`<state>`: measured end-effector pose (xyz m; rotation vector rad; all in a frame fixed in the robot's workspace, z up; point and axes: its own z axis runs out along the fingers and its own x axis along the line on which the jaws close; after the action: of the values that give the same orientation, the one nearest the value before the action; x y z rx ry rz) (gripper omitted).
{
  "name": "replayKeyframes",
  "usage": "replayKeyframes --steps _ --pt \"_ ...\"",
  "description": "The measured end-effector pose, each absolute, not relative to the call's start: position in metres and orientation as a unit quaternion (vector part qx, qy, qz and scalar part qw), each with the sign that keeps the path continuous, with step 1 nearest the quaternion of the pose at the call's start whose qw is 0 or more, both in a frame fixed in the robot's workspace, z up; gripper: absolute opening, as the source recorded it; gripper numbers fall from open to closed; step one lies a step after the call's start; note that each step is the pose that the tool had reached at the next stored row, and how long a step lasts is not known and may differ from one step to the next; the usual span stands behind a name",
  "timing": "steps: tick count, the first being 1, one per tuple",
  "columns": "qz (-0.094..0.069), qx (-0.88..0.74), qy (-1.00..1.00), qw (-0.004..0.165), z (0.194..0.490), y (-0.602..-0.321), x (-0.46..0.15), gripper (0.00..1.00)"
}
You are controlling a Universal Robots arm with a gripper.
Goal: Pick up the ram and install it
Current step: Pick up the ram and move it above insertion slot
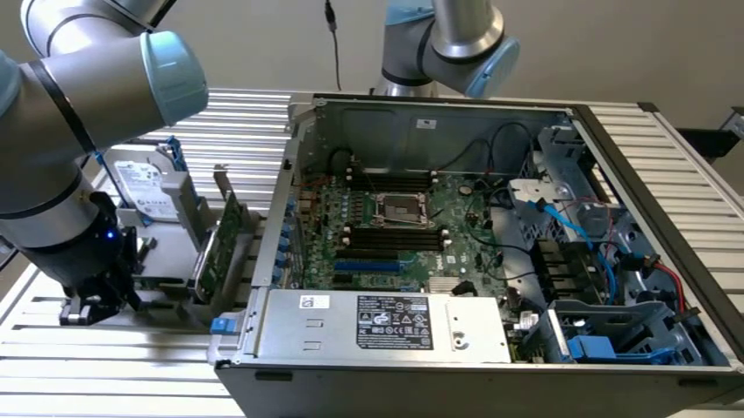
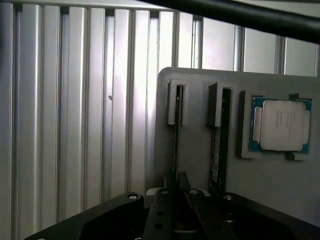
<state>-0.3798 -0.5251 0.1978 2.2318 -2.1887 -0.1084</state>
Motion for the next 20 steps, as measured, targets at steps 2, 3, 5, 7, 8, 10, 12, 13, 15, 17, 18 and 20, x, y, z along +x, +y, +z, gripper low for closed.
replayKeyframes --steps 2,3,5,7,8,10,12,13,15,17,18,20 --pt "-0.035 0.714 -0.7 0.007 0.204 -0.525 -0.38 0.14" --pt "-0.035 0.714 -0.7 0.007 0.208 -0.525 -0.38 0.14" --pt "-0.035 0.713 -0.7 0.007 0.217 -0.525 -0.38 0.14" --pt "-0.035 0.714 -0.7 0.007 0.226 -0.525 -0.38 0.14" --pt "-0.035 0.714 -0.7 0.007 0.231 -0.525 -0.38 0.14" --pt "-0.035 0.714 -0.7 0.007 0.24 -0.525 -0.38 0.14" --pt "-0.035 0.714 -0.7 0.007 0.249 -0.525 -0.38 0.14" --pt "-0.035 0.714 -0.7 0.007 0.254 -0.525 -0.38 0.14" --pt "-0.035 0.714 -0.7 0.007 0.263 -0.525 -0.38 0.14" --pt "-0.035 0.714 -0.7 0.007 0.272 -0.525 -0.379 0.14" --pt "-0.035 0.714 -0.7 0.007 0.276 -0.525 -0.377 0.14" --pt "-0.036 0.714 -0.7 0.008 0.285 -0.525 -0.37 0.14"
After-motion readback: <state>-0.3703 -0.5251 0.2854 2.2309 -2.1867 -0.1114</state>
